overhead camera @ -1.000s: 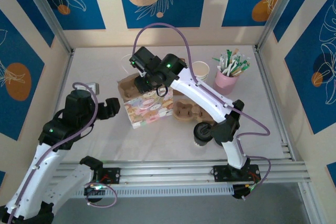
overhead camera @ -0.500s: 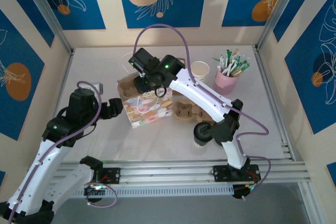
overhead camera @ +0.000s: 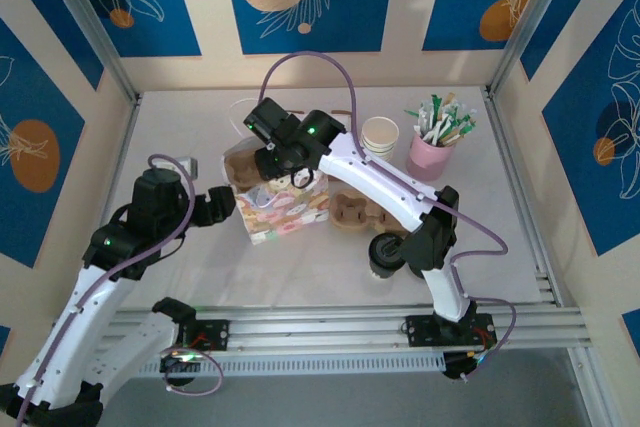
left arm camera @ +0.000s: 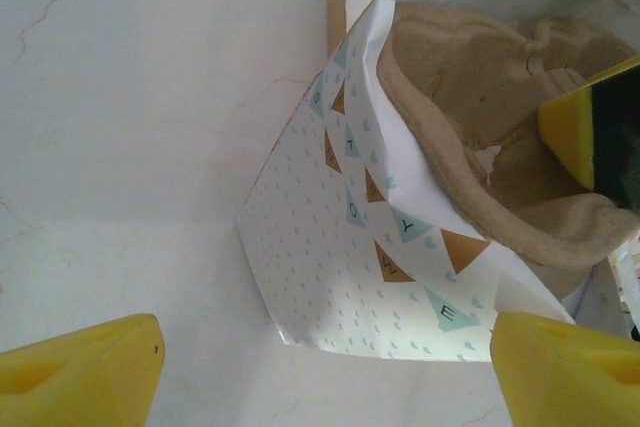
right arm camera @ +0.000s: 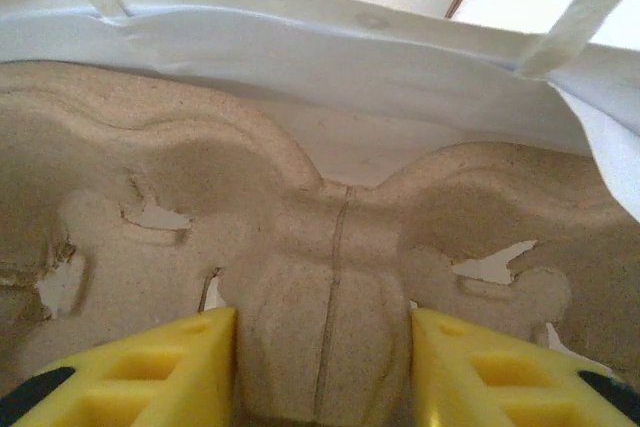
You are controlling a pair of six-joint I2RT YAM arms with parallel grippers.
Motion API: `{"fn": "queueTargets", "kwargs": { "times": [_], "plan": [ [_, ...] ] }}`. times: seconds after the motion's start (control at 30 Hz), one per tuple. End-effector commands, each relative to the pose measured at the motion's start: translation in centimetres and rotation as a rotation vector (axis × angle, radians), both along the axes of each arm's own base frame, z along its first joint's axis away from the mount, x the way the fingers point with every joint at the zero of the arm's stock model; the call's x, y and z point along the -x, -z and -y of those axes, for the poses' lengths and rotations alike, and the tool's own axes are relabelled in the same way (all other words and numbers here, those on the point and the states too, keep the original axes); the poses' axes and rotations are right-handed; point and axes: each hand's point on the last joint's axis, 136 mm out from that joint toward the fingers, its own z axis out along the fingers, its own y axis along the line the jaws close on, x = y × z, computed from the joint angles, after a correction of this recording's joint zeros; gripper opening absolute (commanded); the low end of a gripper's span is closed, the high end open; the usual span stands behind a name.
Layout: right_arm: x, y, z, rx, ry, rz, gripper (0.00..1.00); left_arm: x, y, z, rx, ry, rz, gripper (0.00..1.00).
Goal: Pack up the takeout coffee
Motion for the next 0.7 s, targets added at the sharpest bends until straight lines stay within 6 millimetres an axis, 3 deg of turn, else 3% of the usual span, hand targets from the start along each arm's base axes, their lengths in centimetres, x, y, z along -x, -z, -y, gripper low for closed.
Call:
{"fn": "queueTargets", "kwargs": {
  "times": [0.0,0.33,0.67],
  "plan": [
    [-0.3,0.8,1.2,0.035,0.052,-0.010,0.46,0.0,0.1,0.0,0.015,-0.006,0.003,0.85],
    [-0.4,1.9,1.4,-0.021,0.137,-0.084,0.46,-0.1,0.2,0.1,0.018,-0.005,0.002,0.84],
    [-0.7,0.6,1.2,-0.124,0.183,-0.117,0.46,-0.3,0.5,0.4,0.027,0.002,0.002,0.84]
  ]
}}
